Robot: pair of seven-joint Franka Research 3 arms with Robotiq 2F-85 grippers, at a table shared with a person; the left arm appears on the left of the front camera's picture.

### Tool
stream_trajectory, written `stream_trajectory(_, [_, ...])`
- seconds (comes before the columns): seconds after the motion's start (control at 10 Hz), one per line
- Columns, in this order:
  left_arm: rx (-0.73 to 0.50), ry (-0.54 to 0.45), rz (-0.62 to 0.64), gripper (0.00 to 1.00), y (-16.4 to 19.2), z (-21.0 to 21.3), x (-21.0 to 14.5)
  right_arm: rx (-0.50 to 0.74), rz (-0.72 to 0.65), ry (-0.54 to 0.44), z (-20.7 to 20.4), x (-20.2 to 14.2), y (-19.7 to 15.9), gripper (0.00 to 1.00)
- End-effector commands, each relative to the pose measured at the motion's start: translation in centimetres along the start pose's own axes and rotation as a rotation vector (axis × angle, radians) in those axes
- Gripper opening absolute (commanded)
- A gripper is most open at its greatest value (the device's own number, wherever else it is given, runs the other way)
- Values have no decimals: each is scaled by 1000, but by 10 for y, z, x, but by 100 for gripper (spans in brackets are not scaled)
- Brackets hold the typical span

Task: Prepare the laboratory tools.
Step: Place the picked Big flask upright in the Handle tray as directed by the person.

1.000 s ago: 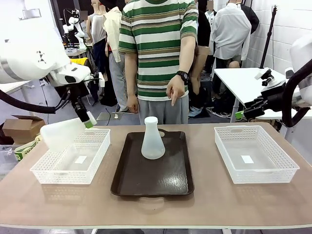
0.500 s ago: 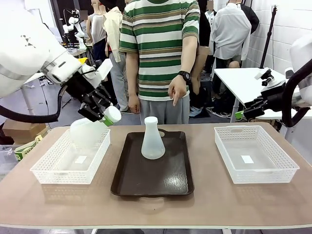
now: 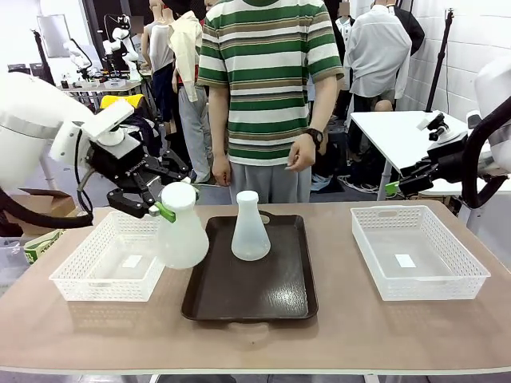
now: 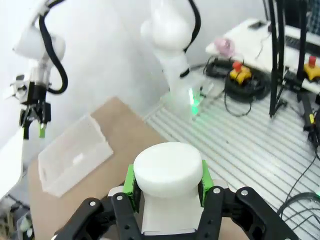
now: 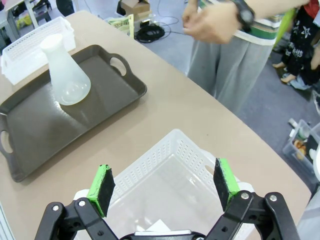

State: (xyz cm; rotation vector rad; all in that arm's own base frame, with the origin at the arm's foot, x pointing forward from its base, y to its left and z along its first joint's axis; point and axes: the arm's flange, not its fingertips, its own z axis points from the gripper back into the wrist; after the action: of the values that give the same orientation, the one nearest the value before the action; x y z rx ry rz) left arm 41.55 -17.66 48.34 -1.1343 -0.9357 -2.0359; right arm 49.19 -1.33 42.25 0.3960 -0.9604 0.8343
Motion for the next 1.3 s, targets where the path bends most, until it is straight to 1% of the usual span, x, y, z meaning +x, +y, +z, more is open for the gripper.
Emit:
stream_trajectory(0.0, [13, -62, 80, 0, 27, -2, -21, 1, 1, 1, -1, -1, 1, 100])
stream_trajectory(0.1, [56, -81, 113, 0, 37, -13, -37, 1, 1, 1, -1, -1, 1, 100])
stream_trajectory(0.2, [87, -131, 160, 0, 45, -24, -50, 1, 1, 1, -1, -1, 1, 100])
stream_trajectory(0.3, [152, -140, 179, 0, 53, -36, -64, 1, 1, 1, -1, -1, 1, 100])
stream_trajectory(0.4, [175, -152, 194, 0, 52, -46, -65, 1, 1, 1, -1, -1, 1, 100])
stream_trajectory(0.5, [203, -180, 216, 0, 53, -61, -74, 1, 1, 1, -1, -1, 1, 100])
stream_trajectory(0.6, [225, -212, 236, 0, 47, -73, -82, 1, 1, 1, -1, -1, 1, 100])
stream_trajectory(0.8, [312, -257, 248, 0, 23, -84, -95, 1, 1, 1, -1, -1, 1, 100])
stream_trajectory(1.0, [371, -265, 288, 0, 13, -89, -125, 1, 1, 1, -1, -1, 1, 100])
stream_trajectory(1.2, [429, -259, 325, 0, 14, -92, -142, 1, 1, 1, -1, -1, 1, 100])
